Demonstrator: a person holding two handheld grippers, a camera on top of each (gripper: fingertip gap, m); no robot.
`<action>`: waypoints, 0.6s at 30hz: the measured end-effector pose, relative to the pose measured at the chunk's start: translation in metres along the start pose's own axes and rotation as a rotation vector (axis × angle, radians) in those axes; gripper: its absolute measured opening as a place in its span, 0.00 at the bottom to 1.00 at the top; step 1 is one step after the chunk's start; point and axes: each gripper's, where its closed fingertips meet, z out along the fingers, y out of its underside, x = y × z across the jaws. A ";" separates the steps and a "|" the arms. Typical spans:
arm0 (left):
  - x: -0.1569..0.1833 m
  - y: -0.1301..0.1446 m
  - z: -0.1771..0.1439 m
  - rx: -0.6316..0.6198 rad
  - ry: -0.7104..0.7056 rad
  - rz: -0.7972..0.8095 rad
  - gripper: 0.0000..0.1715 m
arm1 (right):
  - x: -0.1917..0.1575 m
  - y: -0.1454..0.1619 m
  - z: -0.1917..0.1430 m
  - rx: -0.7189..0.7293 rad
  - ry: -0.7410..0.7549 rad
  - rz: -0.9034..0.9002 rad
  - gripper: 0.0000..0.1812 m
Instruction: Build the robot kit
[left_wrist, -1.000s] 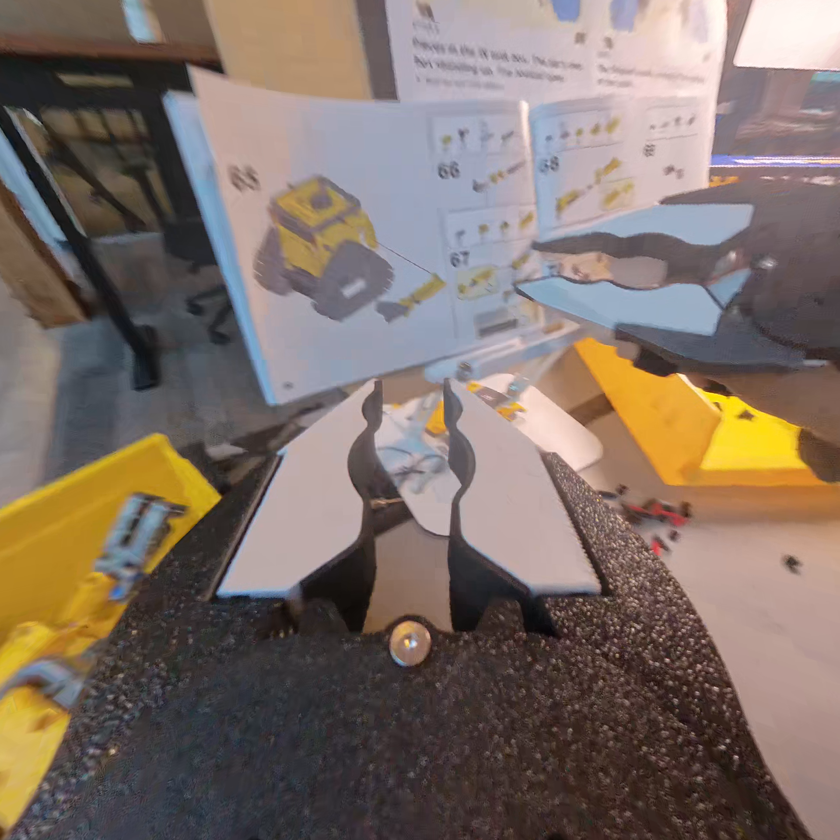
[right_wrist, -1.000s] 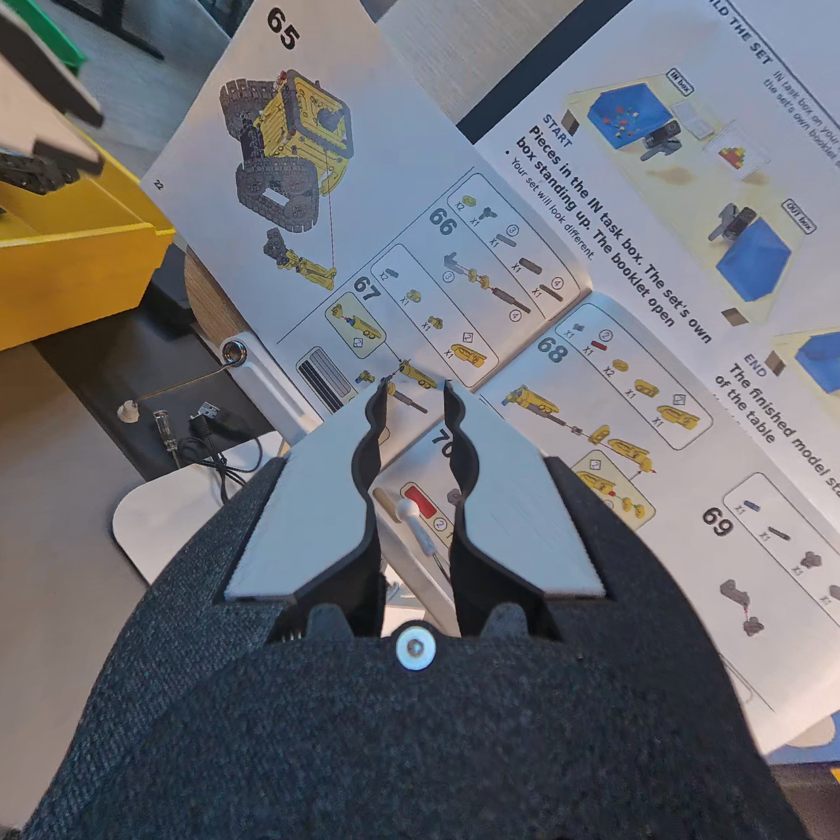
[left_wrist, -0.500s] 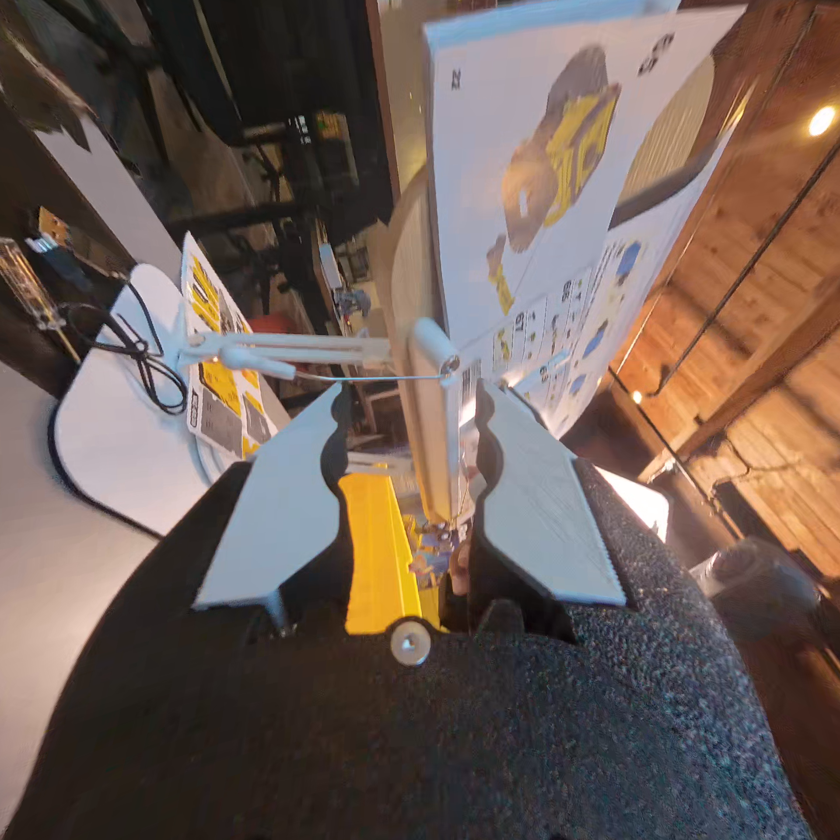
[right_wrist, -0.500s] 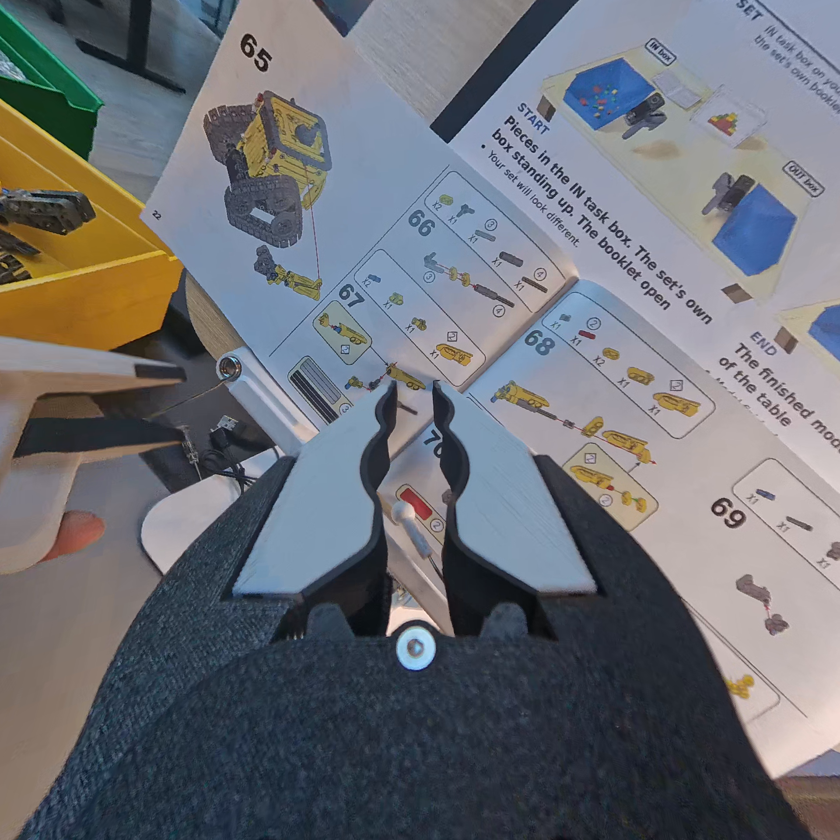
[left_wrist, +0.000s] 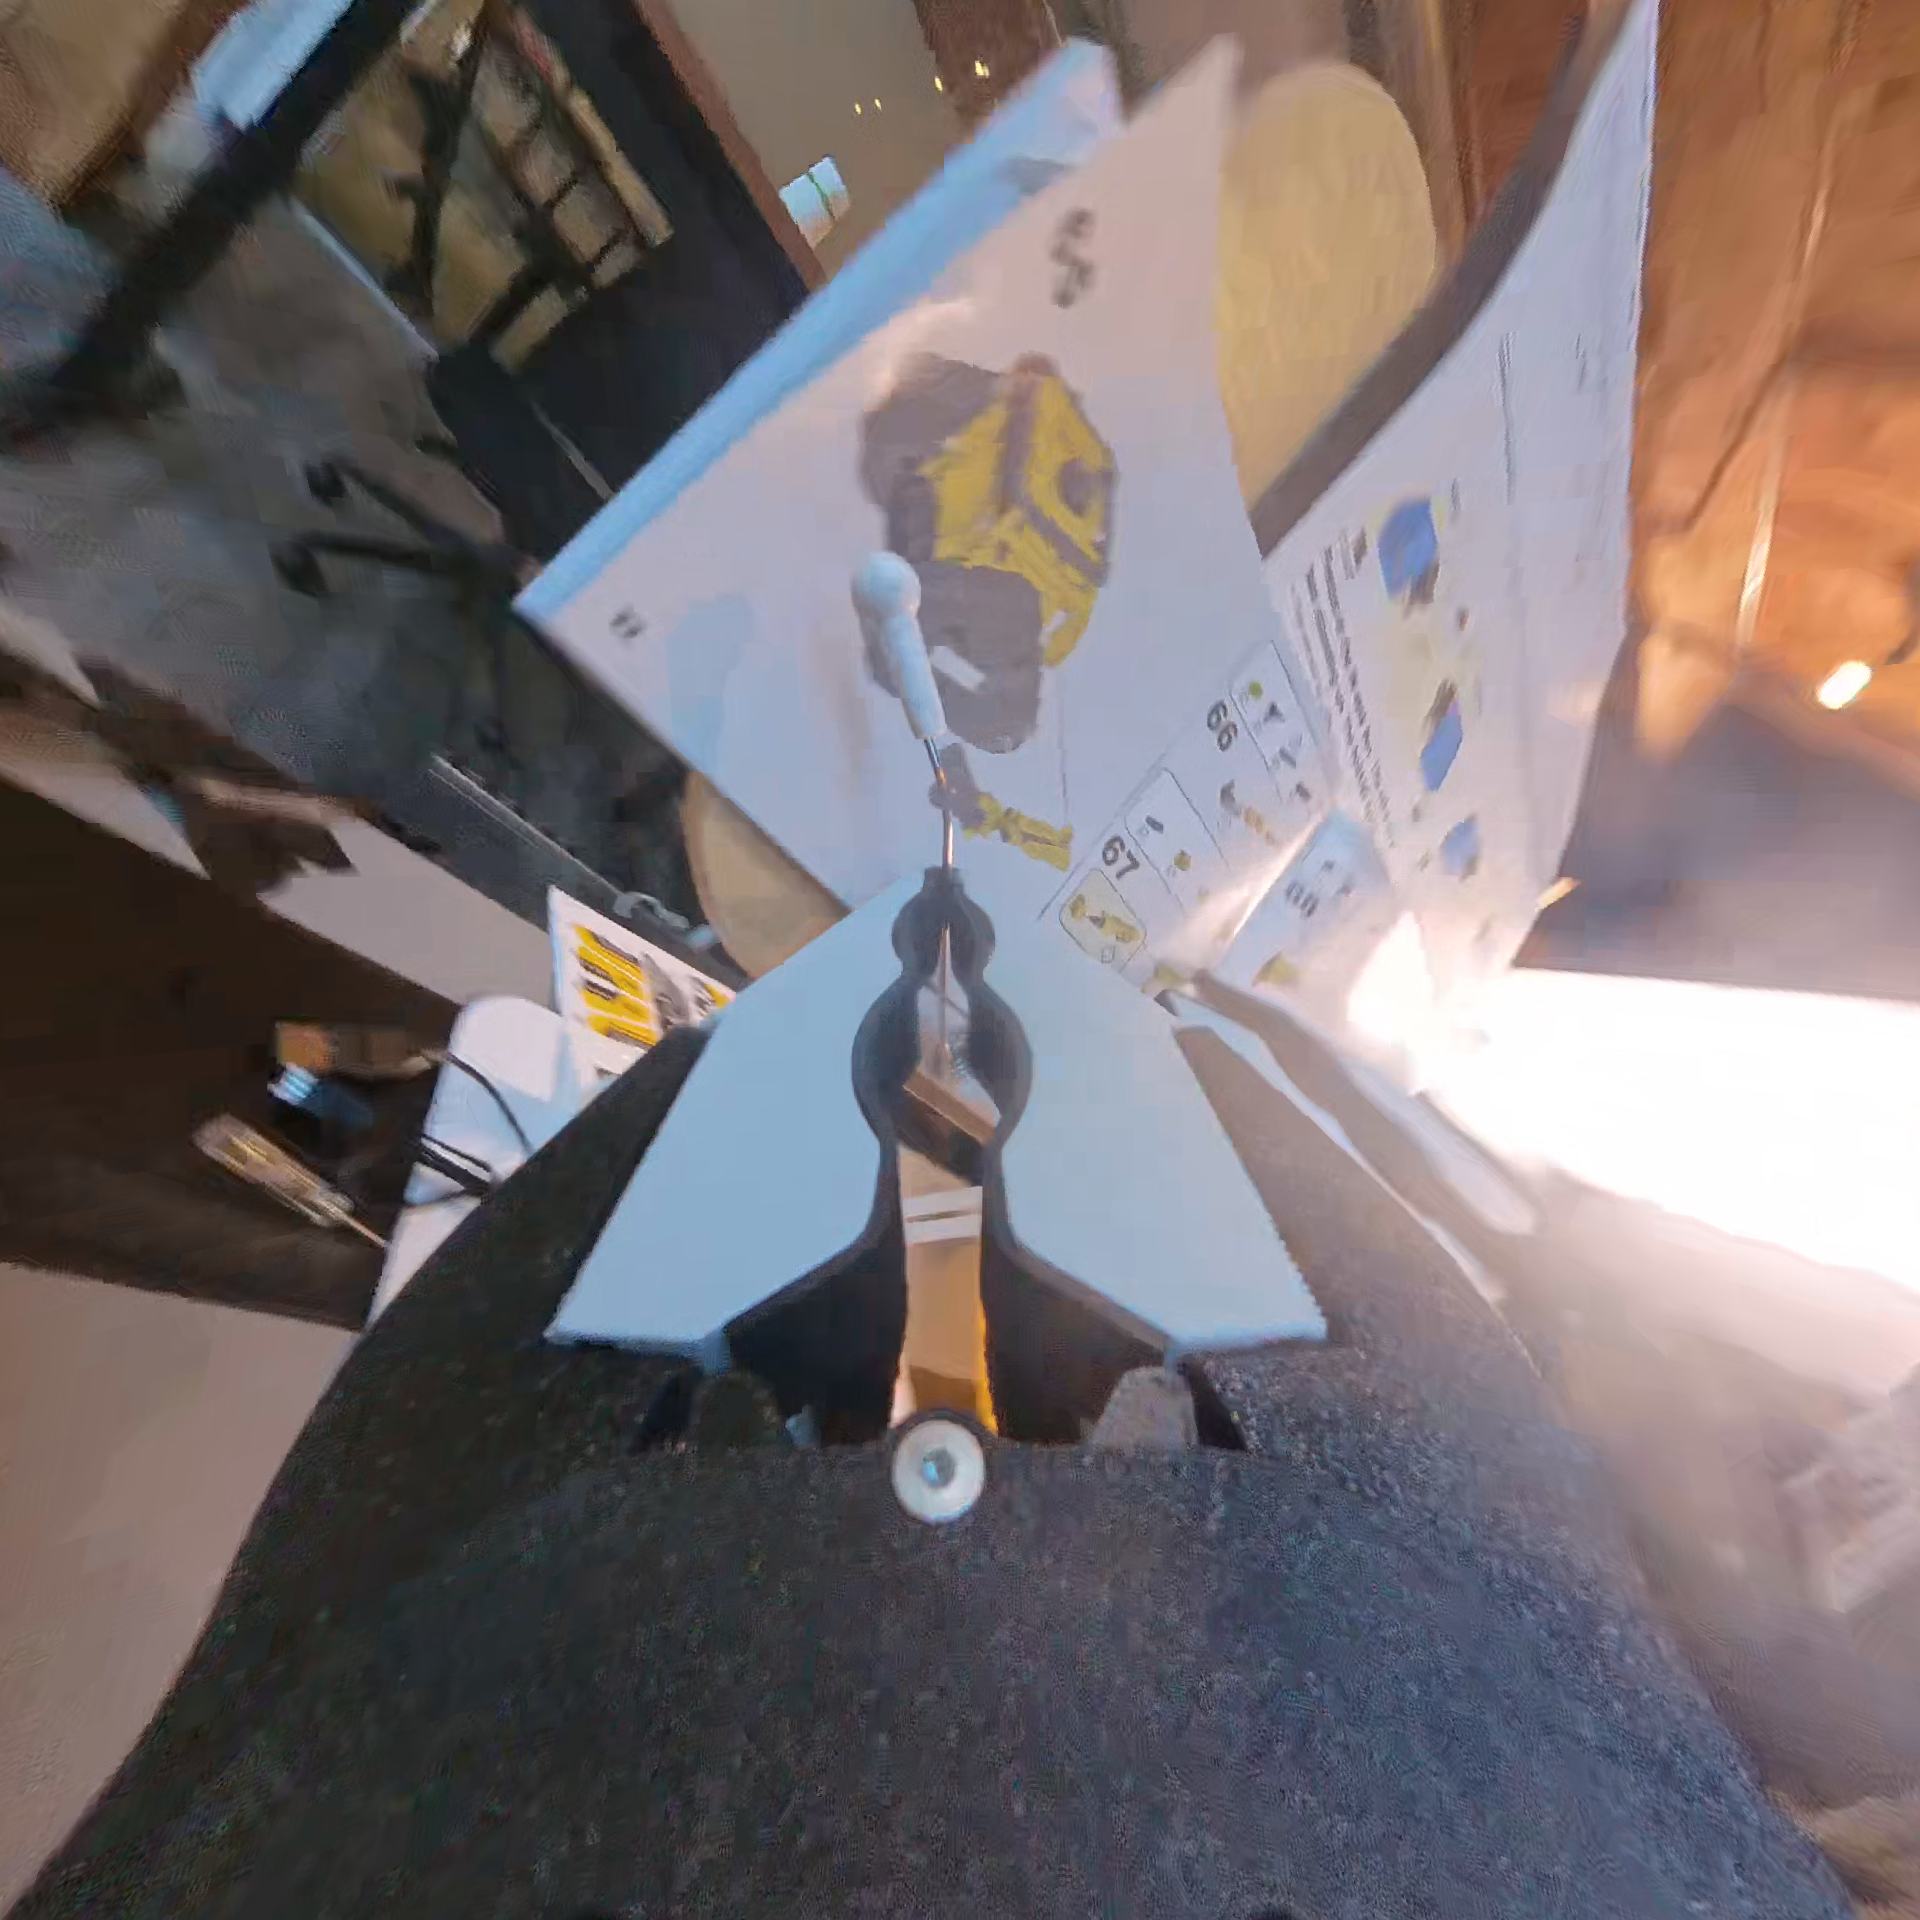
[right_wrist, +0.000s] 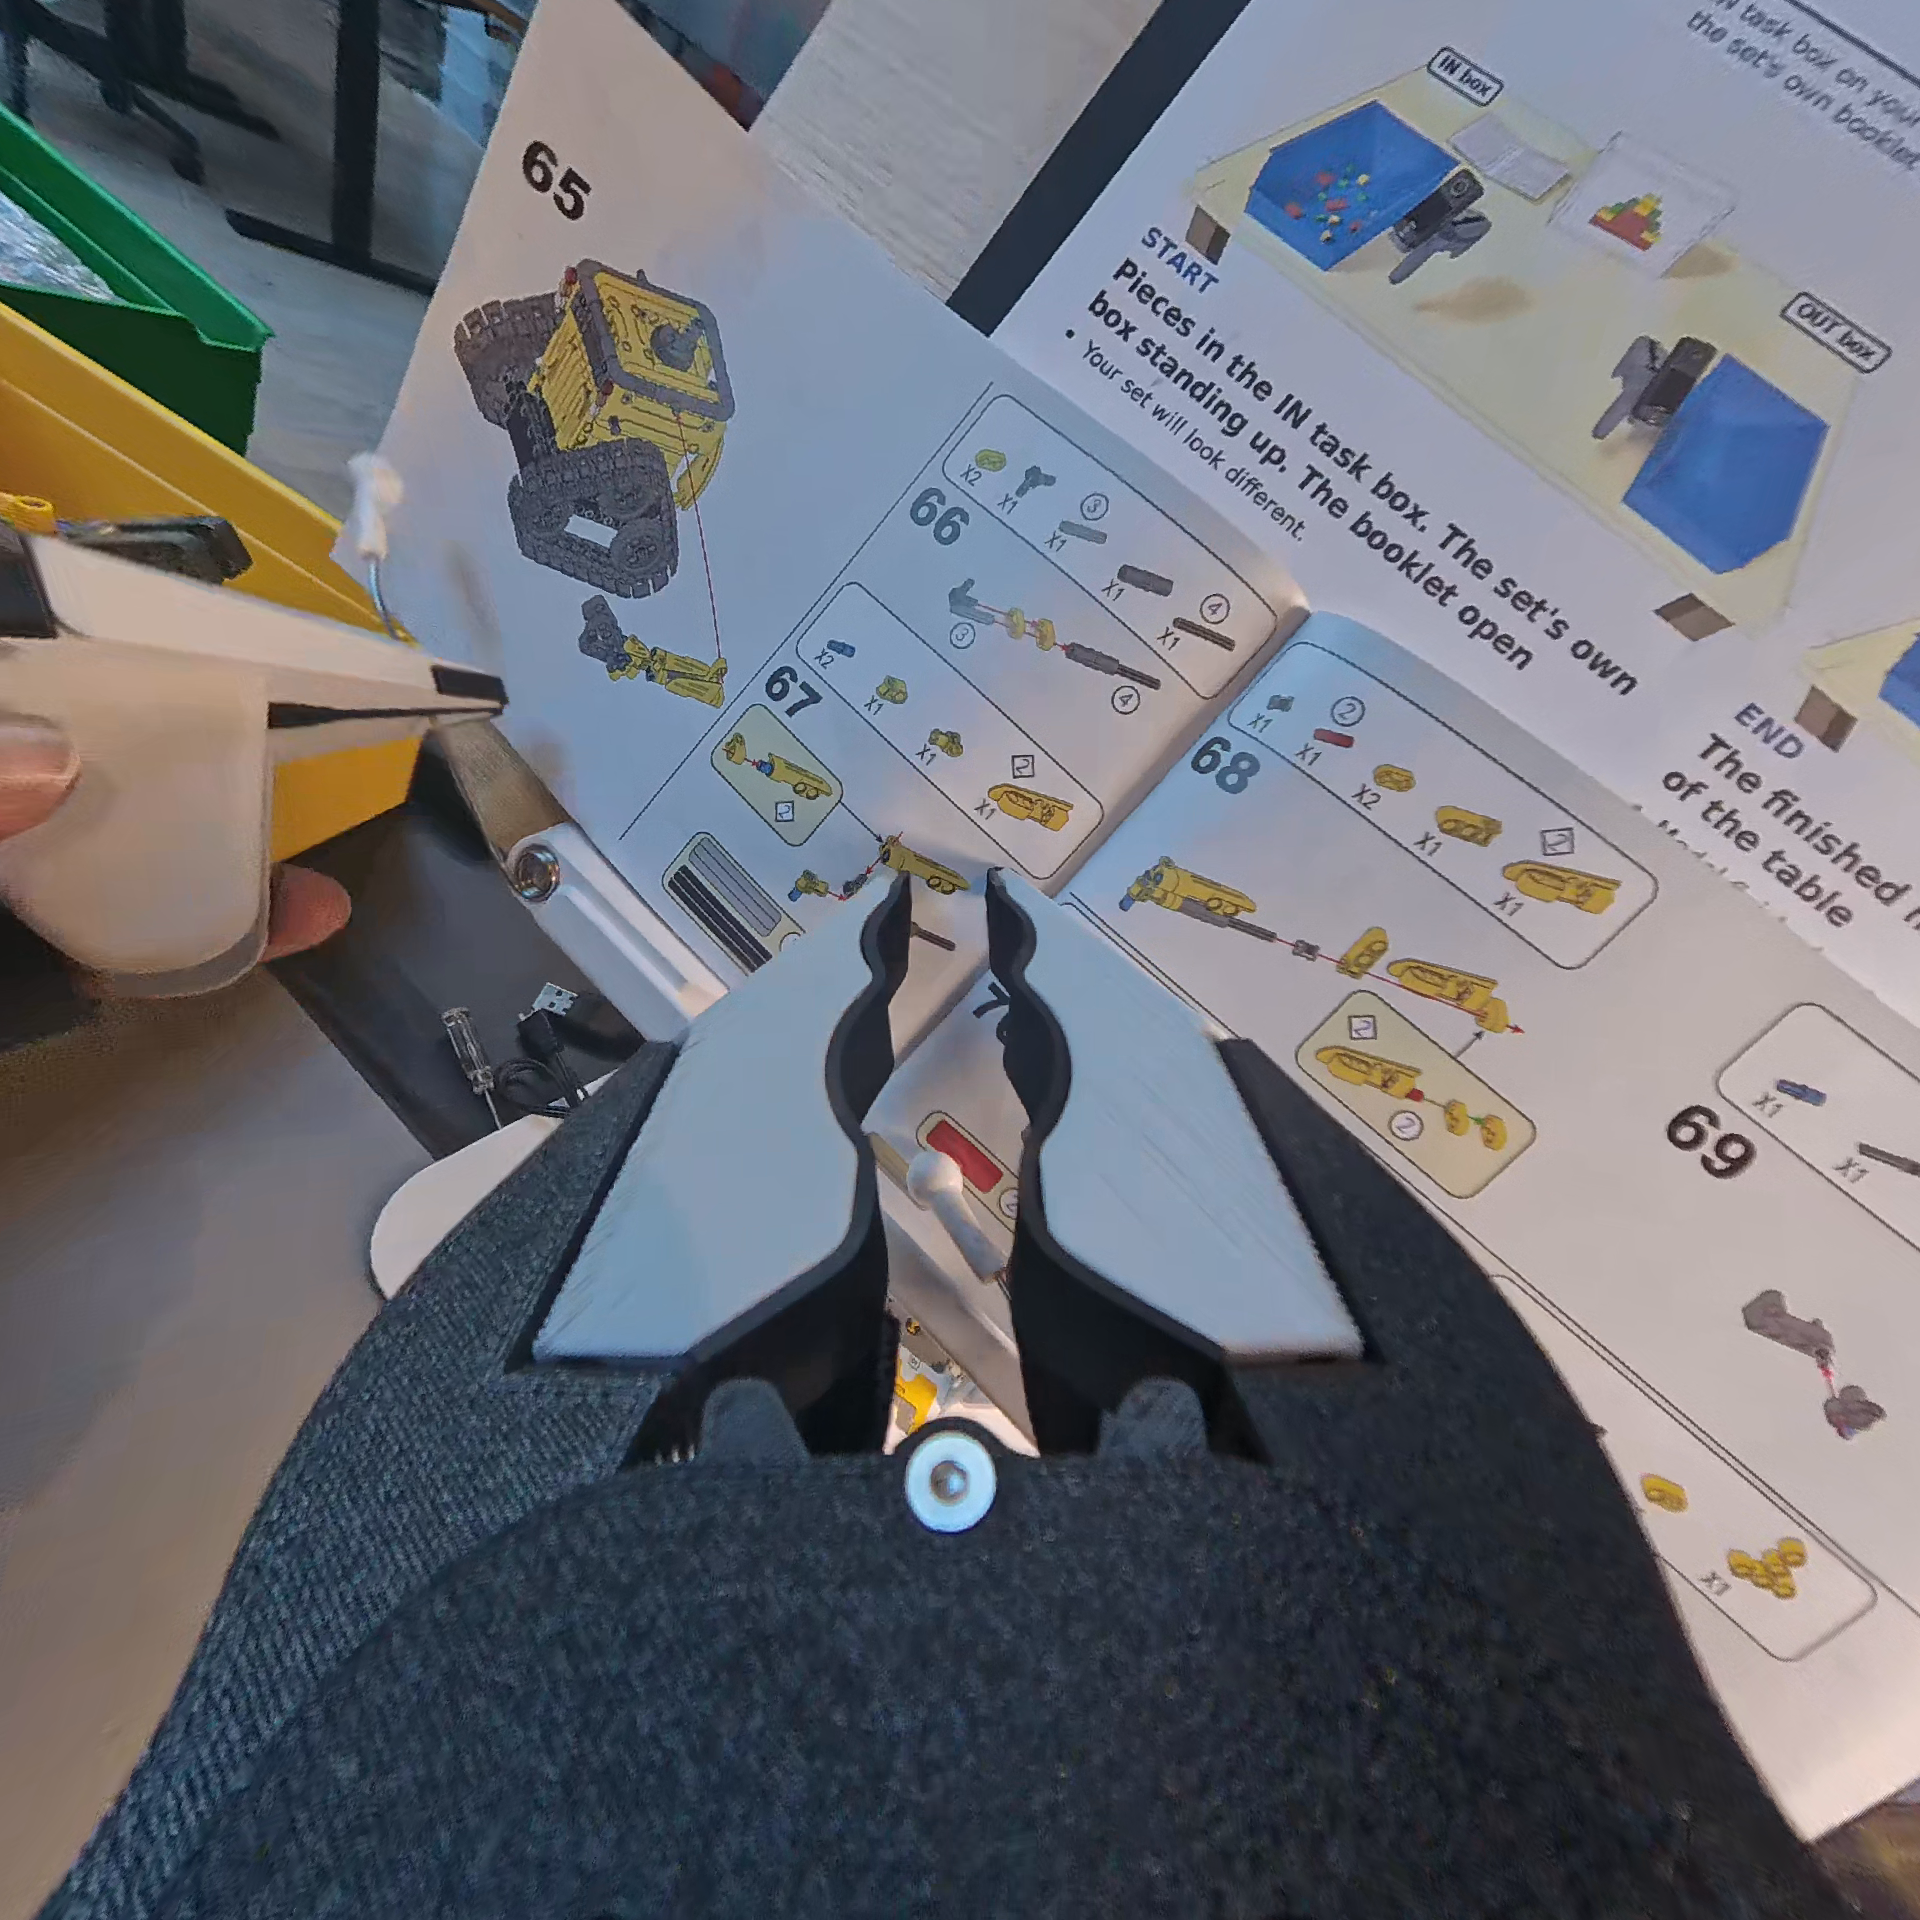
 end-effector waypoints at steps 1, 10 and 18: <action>0.004 0.000 0.002 -0.014 -0.017 0.136 0.00 | -0.001 0.000 0.000 -0.002 0.004 -0.012 0.09; 0.032 0.053 0.022 -0.362 0.075 1.248 0.01 | -0.013 0.001 -0.004 0.013 -0.080 -0.053 0.22; 0.035 0.060 0.016 -0.472 0.115 1.364 0.07 | 0.032 0.026 -0.047 0.033 -0.100 -0.030 0.30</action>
